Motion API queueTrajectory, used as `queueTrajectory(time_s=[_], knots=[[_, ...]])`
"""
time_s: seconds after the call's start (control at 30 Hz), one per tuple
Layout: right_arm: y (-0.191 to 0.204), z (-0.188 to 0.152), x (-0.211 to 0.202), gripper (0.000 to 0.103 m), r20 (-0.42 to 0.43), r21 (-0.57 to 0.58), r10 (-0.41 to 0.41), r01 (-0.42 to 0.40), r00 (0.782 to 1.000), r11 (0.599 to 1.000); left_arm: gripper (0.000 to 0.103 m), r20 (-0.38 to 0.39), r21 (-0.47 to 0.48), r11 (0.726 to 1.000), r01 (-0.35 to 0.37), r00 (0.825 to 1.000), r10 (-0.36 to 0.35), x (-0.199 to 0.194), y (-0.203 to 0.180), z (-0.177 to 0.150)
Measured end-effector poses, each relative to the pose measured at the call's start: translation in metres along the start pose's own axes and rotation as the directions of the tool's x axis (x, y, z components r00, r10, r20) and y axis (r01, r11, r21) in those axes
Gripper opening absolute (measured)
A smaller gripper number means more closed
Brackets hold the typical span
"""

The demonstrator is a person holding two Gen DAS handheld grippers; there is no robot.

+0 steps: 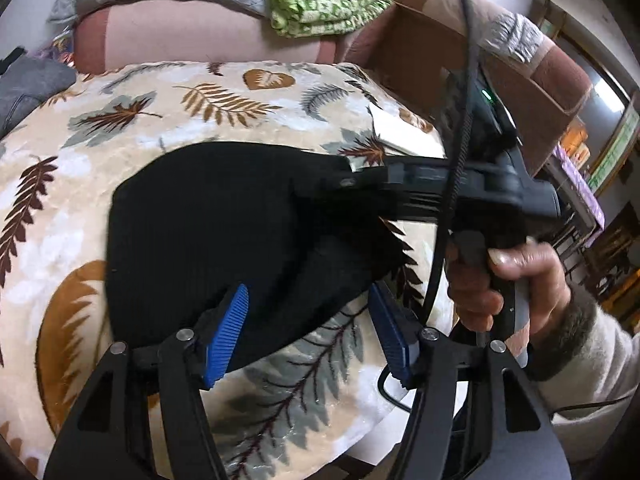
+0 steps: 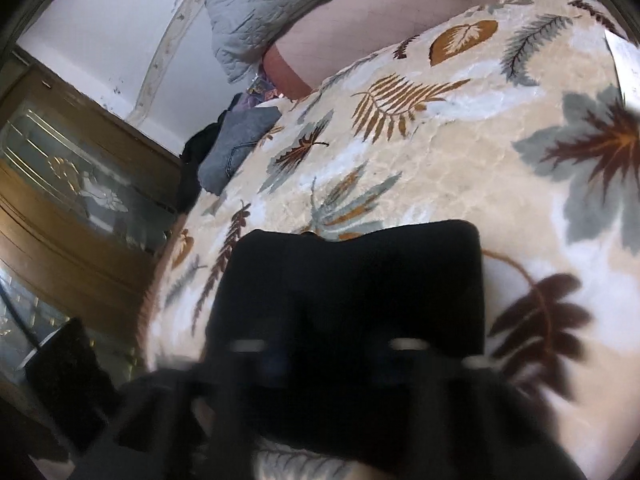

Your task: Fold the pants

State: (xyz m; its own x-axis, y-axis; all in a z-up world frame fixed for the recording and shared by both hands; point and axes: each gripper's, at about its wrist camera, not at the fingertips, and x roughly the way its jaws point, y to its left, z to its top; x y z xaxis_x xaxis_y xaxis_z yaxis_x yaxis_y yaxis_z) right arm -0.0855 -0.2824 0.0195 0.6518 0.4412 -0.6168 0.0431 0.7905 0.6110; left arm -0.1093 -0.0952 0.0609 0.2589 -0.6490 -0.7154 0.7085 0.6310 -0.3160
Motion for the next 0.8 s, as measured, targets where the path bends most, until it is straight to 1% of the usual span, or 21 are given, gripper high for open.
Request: queueTrajectory(time_s=[0.03, 0.07, 0.13, 0.23, 0.3, 0.37, 0.43, 0.5, 0.53, 0.57, 0.67, 0.8], knots=[[0.003, 0.001, -0.004, 0.011, 0.018, -0.015, -0.003, 0.003, 1.000, 1.000, 0.061, -0.003, 0.004, 1.000, 0.004, 1.000, -0.004, 0.001, -0.003, 0.000], [0.006, 0.002, -0.011, 0.009, 0.038, -0.026, 0.008, -0.007, 0.999, 1.000, 0.061, -0.006, 0.004, 1.000, 0.012, 1.000, -0.012, 0.001, -0.006, 0.000], [0.011, 0.007, -0.028, 0.009, 0.078, -0.050, 0.017, -0.013, 0.997, 0.999, 0.061, -0.008, 0.014, 0.999, 0.041, 0.999, -0.041, 0.001, -0.013, 0.004], [0.019, 0.014, -0.047, 0.009, 0.129, -0.095, -0.003, 0.015, 0.992, 0.995, 0.061, -0.003, 0.044, 0.997, 0.065, 0.998, -0.065, 0.001, -0.025, 0.010], [0.014, 0.016, -0.045, 0.009, 0.128, -0.096, -0.060, 0.073, 0.990, 0.993, 0.061, -0.006, 0.051, 0.996, 0.077, 0.997, -0.076, 0.005, -0.031, 0.013], [0.004, 0.017, -0.035, 0.009, 0.111, -0.085, -0.128, 0.137, 0.986, 0.987, 0.061, -0.022, 0.042, 0.996, 0.083, 0.996, -0.082, 0.013, -0.032, 0.013], [-0.007, 0.016, -0.019, 0.009, 0.073, -0.067, -0.145, 0.150, 0.987, 0.986, 0.061, -0.038, 0.022, 0.997, 0.073, 0.997, -0.072, 0.019, -0.027, 0.013], [-0.011, 0.015, -0.013, 0.011, 0.058, -0.065, -0.147, 0.150, 0.988, 0.987, 0.061, -0.039, 0.000, 0.998, 0.063, 0.997, -0.063, 0.018, -0.022, 0.013], [-0.010, 0.015, -0.015, 0.014, 0.063, -0.069, -0.148, 0.153, 0.987, 0.986, 0.061, -0.029, -0.003, 0.999, 0.053, 0.998, -0.054, 0.013, -0.020, 0.014], [-0.009, 0.016, -0.018, 0.020, 0.071, -0.071, -0.155, 0.160, 0.985, 0.985, 0.061, -0.023, -0.003, 0.999, 0.044, 0.999, -0.044, 0.010, -0.020, 0.014], [-0.007, 0.018, -0.031, 0.023, 0.081, -0.070, -0.161, 0.167, 0.984, 0.984, 0.062, 0.009, -0.009, 1.000, 0.017, 1.000, -0.017, -0.003, -0.014, 0.021], [0.002, 0.012, -0.050, 0.027, 0.089, -0.106, -0.158, 0.167, 0.983, 0.980, 0.064, 0.050, -0.020, 0.999, -0.048, 0.998, 0.049, -0.016, -0.002, 0.030]])
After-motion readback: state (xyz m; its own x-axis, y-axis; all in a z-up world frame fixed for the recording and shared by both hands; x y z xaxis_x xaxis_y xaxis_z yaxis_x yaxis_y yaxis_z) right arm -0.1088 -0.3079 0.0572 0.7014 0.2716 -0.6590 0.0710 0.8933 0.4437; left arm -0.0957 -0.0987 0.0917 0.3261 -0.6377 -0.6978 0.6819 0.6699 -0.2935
